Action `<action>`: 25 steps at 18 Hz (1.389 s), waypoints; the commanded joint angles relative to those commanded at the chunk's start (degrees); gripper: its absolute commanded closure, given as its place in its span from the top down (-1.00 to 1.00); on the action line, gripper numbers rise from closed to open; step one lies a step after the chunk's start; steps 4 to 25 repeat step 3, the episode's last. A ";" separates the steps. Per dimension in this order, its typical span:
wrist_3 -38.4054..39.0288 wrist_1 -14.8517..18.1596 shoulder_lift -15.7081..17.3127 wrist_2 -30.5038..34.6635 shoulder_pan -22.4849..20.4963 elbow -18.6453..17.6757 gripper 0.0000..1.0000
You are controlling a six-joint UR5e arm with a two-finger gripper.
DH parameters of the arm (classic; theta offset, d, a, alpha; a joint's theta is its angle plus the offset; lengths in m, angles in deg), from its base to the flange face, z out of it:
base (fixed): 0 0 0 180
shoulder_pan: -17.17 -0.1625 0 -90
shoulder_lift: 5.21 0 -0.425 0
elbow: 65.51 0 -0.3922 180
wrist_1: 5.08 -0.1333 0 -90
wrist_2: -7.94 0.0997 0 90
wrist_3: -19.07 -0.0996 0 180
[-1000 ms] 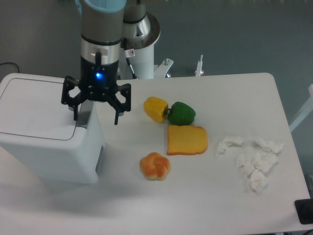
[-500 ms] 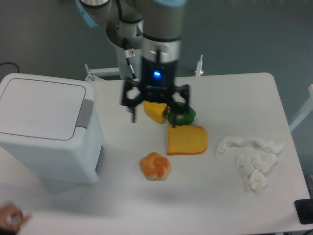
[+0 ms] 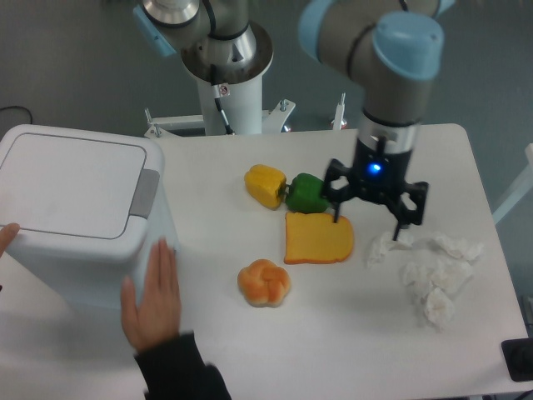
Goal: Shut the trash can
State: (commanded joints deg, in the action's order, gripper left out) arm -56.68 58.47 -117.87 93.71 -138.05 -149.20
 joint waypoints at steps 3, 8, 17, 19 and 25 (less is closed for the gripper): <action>-0.98 0.44 -3.79 1.67 -0.18 4.31 1.00; -0.98 0.44 -3.79 1.67 -0.18 4.31 1.00; -0.98 0.44 -3.79 1.67 -0.18 4.31 1.00; -0.98 0.44 -3.79 1.67 -0.18 4.31 1.00; -0.98 0.44 -3.79 1.67 -0.18 4.31 1.00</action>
